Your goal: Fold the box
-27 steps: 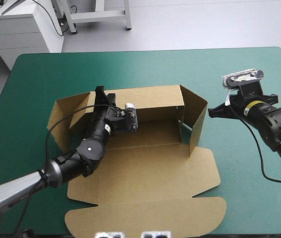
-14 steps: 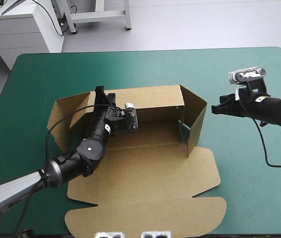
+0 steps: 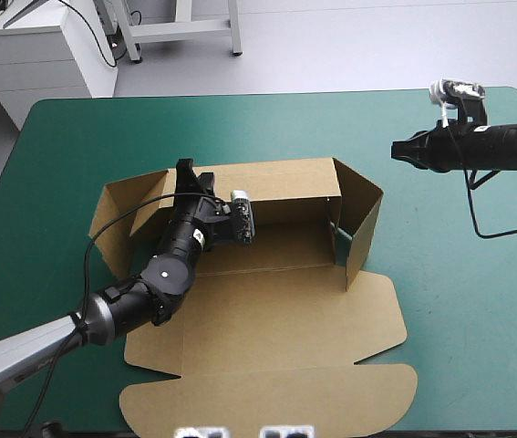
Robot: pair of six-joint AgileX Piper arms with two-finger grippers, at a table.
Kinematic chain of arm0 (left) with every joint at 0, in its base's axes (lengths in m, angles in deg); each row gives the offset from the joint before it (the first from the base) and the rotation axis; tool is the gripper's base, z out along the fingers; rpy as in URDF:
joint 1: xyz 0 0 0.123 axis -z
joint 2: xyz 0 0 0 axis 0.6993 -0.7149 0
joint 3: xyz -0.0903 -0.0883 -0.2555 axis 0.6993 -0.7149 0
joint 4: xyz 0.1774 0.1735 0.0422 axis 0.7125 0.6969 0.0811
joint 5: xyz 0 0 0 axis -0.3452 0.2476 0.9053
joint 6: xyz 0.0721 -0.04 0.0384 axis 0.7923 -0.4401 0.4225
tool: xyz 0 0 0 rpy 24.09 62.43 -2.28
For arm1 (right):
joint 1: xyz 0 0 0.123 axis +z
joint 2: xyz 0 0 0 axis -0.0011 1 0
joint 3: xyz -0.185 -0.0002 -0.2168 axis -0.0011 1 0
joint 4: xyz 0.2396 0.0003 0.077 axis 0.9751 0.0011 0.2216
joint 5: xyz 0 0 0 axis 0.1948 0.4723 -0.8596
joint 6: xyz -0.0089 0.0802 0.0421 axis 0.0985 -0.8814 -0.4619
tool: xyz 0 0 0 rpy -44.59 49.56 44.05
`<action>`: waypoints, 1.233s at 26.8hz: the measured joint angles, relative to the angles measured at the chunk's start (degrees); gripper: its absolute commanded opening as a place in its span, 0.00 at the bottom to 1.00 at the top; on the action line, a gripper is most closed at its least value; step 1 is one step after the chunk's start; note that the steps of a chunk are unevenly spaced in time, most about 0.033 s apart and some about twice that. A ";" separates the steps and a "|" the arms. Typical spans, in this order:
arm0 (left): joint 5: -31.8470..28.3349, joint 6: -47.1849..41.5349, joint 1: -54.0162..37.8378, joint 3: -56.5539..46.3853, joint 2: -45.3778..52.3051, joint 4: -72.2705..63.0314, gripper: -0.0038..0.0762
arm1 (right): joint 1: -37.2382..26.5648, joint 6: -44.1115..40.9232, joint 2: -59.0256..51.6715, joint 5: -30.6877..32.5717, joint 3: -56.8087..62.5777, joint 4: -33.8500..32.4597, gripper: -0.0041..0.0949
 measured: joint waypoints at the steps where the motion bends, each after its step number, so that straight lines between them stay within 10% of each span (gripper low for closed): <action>1: 0.00 0.00 0.00 0.00 0.00 0.05 0.05 | 0.88 -0.32 1.28 0.59 0.22 -1.03 0.02; 17: 0.03 0.00 0.00 0.00 0.00 0.05 0.05 | 12.07 2.23 1.87 -5.89 11.93 -2.14 0.02; 29: 0.03 0.00 0.00 0.00 0.00 0.05 0.05 | 12.07 26.06 -7.42 -16.37 30.51 13.23 0.03; 33: 0.03 0.00 0.00 0.00 0.00 0.05 0.05 | 12.07 30.31 -8.78 -16.31 31.51 13.95 0.16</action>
